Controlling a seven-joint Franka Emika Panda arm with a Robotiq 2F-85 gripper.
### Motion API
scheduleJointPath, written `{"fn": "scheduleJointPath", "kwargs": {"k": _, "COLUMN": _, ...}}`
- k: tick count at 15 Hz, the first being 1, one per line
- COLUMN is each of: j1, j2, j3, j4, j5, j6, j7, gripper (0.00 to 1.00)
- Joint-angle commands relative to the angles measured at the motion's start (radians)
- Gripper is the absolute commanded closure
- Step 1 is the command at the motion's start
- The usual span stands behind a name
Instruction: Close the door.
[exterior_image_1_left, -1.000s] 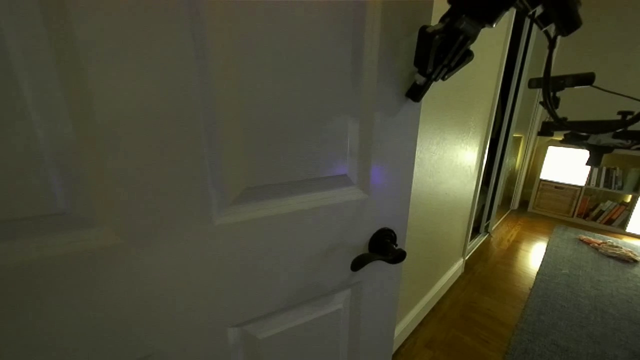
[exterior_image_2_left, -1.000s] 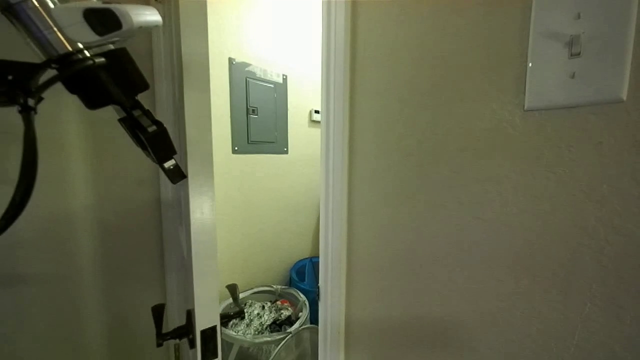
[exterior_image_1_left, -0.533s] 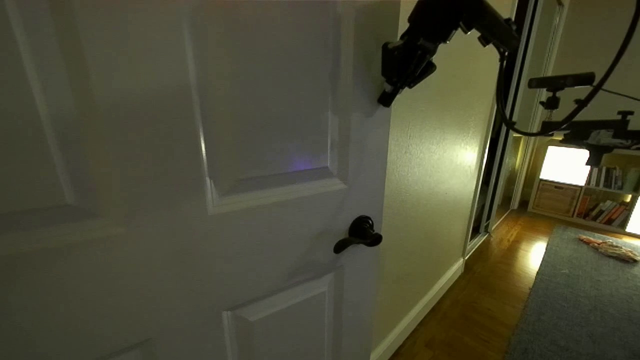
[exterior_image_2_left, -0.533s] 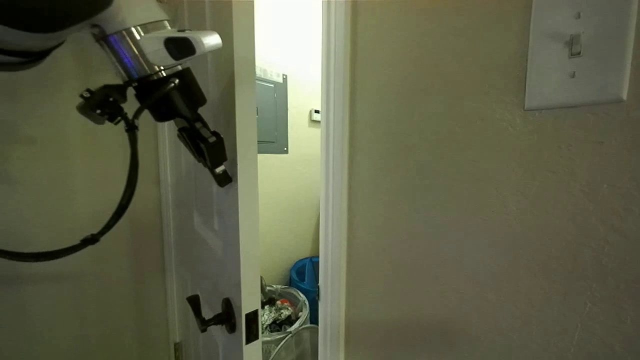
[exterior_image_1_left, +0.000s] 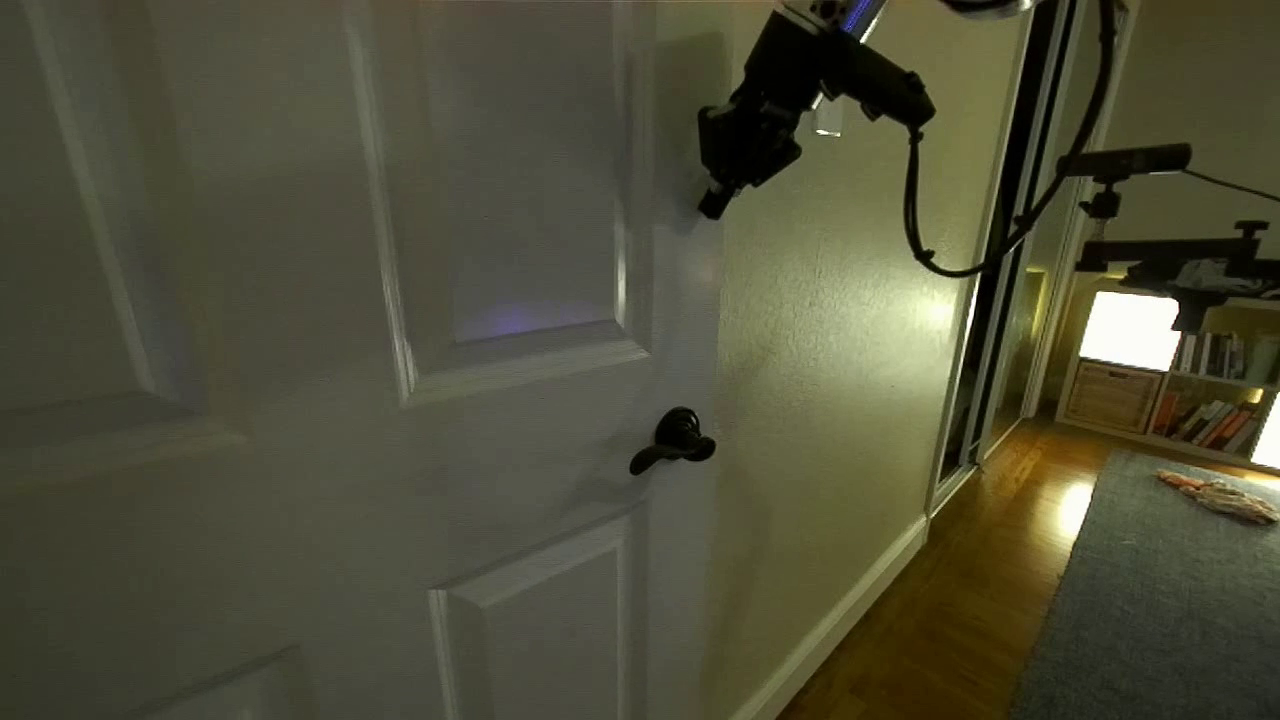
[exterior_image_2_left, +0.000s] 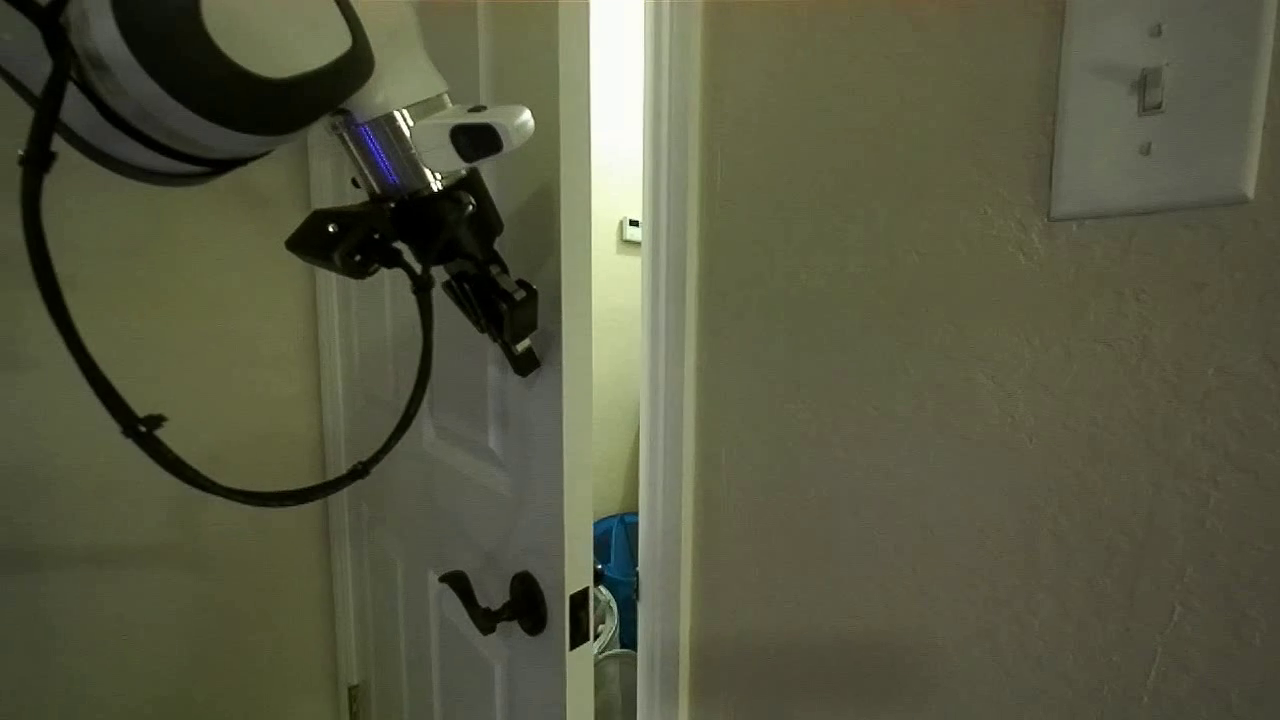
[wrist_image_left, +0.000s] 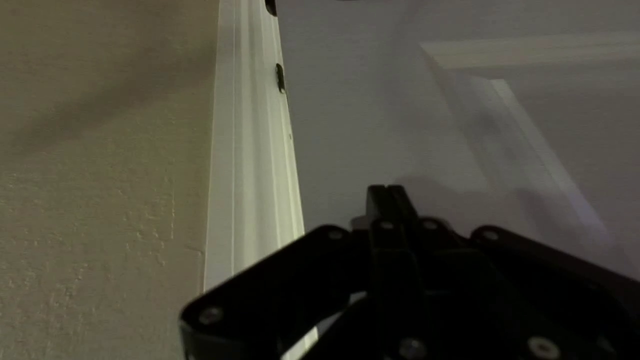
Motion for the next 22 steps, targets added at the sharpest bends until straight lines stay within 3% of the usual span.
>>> {"fn": "scheduleJointPath", "kwargs": {"k": 1, "j1": 0.033, "j2": 0.087, "j3": -0.040, "j4": 0.121, "j5": -0.007, "j6": -0.015, "j7": -0.022, "gripper": 0.96}}
{"fn": "scheduleJointPath", "kwargs": {"k": 14, "j1": 0.054, "j2": 0.329, "j3": -0.071, "j4": 0.435, "j5": 0.010, "j6": -0.021, "j7": -0.101, "gripper": 0.96}}
{"fn": "scheduleJointPath", "kwargs": {"k": 17, "j1": 0.047, "j2": 0.316, "j3": -0.062, "j4": 0.429, "j5": 0.024, "j6": -0.067, "j7": -0.115, "gripper": 0.96}}
{"fn": "scheduleJointPath", "kwargs": {"k": 19, "j1": 0.037, "j2": 0.275, "j3": -0.048, "j4": 0.386, "j5": 0.035, "j6": -0.157, "j7": -0.158, "gripper": 0.97}}
{"fn": "scheduleJointPath", "kwargs": {"k": 20, "j1": 0.037, "j2": 0.245, "j3": -0.045, "j4": 0.355, "j5": 0.038, "j6": -0.236, "j7": -0.177, "gripper": 0.92}}
{"fn": "scheduleJointPath", "kwargs": {"k": 21, "j1": 0.035, "j2": 0.228, "j3": -0.042, "j4": 0.334, "j5": 0.044, "j6": -0.292, "j7": -0.192, "gripper": 0.71}}
{"fn": "scheduleJointPath", "kwargs": {"k": 22, "j1": 0.034, "j2": 0.202, "j3": -0.041, "j4": 0.311, "j5": 0.044, "j6": -0.355, "j7": -0.206, "gripper": 0.64}}
